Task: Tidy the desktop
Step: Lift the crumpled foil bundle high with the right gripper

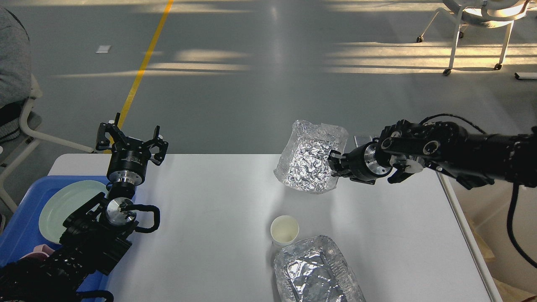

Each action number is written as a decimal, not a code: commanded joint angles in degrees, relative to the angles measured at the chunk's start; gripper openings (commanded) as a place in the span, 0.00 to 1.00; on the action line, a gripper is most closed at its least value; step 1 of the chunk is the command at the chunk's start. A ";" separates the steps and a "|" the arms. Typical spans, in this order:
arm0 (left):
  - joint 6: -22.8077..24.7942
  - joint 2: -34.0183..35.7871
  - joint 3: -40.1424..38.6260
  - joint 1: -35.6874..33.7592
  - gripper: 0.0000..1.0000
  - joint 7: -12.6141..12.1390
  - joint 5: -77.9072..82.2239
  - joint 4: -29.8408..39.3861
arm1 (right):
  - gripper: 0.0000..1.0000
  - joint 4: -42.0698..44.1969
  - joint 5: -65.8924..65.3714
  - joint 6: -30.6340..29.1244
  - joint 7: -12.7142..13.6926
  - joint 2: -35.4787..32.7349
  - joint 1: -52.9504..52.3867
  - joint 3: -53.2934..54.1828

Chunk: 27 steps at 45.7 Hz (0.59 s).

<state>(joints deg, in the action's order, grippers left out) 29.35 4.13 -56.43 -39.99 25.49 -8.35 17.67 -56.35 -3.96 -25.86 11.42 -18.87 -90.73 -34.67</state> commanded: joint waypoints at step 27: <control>0.00 0.00 0.00 0.00 1.00 0.00 0.00 0.00 | 0.00 -7.29 1.14 -29.14 0.10 -19.27 -34.25 3.03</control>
<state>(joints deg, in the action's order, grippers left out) 29.36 4.13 -56.43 -39.99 25.49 -8.35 17.67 -62.75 -3.37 -55.00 11.48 -36.07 -122.01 -31.62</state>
